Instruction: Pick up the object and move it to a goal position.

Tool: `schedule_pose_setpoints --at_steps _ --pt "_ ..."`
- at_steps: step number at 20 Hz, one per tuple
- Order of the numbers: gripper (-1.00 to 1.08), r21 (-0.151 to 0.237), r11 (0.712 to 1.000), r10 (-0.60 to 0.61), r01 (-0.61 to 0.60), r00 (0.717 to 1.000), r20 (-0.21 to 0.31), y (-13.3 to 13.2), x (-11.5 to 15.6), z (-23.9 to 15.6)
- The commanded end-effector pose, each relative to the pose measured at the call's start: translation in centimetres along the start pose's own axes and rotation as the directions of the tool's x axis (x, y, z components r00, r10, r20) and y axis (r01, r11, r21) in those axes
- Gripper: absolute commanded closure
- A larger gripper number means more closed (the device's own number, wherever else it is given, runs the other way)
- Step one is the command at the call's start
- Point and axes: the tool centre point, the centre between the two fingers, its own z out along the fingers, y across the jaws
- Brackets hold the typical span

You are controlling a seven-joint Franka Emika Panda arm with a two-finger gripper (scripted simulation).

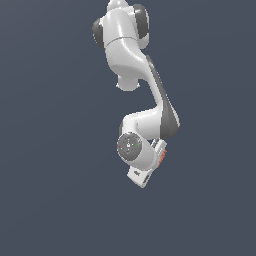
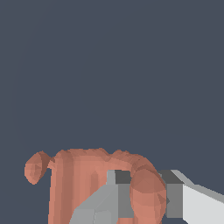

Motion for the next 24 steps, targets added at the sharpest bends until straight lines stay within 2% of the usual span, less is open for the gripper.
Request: schedule_pose_setpoints --at_steps 1,6,11,17,24 --pt "1.08 -0.047 0.999 -0.024 0.023 0.999 -0.03 0.3 1.3 -1.4" --pt "1.08 -0.165 0.984 -0.089 0.072 0.991 -0.098 0.7 4.3 -5.1" --pt "1.08 -0.289 0.951 -0.164 0.113 0.973 -0.16 0.4 7.1 -9.1" --pt "1.08 -0.425 0.894 -0.254 0.144 0.943 -0.216 -0.7 9.7 -13.8" --pt "1.08 -0.566 0.809 -0.357 0.159 0.897 -0.258 -2.8 12.0 -18.8"
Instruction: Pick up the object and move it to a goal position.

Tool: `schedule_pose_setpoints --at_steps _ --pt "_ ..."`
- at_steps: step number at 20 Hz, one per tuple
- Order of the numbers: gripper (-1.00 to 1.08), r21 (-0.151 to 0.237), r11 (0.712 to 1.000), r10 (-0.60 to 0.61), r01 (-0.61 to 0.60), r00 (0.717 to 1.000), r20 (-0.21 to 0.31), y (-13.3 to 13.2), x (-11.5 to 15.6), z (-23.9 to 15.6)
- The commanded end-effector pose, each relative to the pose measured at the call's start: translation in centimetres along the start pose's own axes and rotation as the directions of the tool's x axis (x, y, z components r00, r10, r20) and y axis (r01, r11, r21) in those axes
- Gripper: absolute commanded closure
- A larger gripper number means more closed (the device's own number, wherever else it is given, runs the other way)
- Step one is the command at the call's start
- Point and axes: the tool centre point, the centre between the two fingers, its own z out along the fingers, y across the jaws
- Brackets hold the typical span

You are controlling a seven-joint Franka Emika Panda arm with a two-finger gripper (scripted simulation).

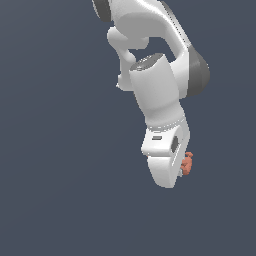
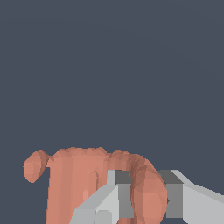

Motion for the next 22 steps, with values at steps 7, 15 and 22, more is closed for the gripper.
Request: schedule_pose_setpoints --at_steps 7,15,22 --pt "1.08 -0.162 0.984 -0.087 0.07 0.992 -0.095 0.6 4.0 -4.9" --pt "1.08 -0.246 0.964 -0.137 0.099 0.981 -0.141 0.4 5.9 -7.7" --pt "1.08 -0.266 0.958 -0.15 0.105 0.977 -0.154 0.3 6.4 -8.4"
